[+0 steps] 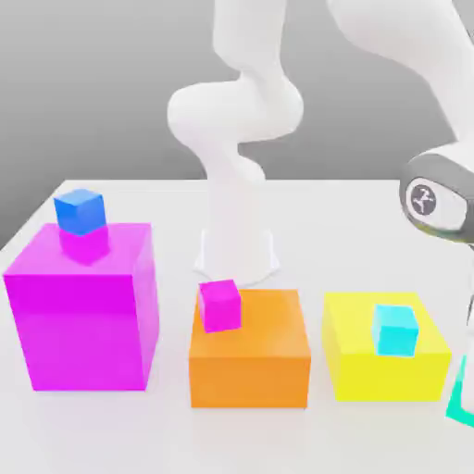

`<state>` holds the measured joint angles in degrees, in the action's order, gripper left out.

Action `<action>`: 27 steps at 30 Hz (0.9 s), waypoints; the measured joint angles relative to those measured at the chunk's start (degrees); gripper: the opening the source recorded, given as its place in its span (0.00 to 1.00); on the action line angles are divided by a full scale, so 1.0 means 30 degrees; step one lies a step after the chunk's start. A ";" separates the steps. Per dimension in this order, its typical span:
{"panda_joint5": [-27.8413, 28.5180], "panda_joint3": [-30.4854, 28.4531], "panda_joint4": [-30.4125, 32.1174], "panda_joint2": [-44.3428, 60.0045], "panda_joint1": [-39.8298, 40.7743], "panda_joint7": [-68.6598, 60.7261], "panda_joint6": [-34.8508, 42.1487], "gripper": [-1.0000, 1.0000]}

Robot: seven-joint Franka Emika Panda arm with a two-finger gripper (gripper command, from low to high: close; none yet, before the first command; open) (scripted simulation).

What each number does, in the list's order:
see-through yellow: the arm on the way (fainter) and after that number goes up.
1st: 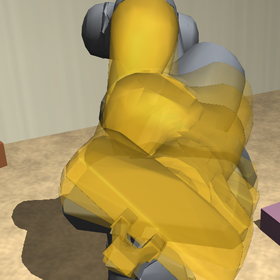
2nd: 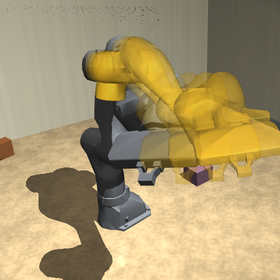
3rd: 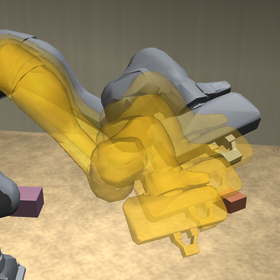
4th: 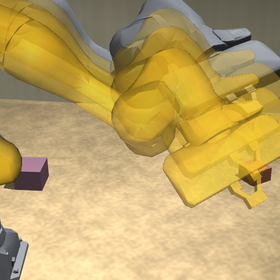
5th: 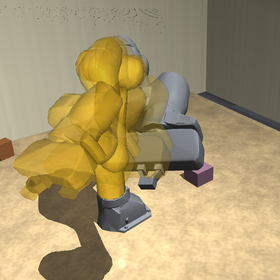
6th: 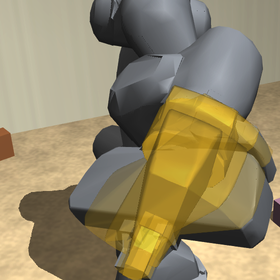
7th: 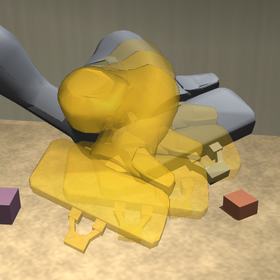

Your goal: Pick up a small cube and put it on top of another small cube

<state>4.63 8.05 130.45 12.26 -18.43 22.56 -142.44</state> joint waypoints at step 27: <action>-0.1011 -0.3516 1.2575 -1.5182 0.6959 0.4901 0.2524 0.00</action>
<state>1.60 -2.50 168.17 -33.29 2.45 37.26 -134.87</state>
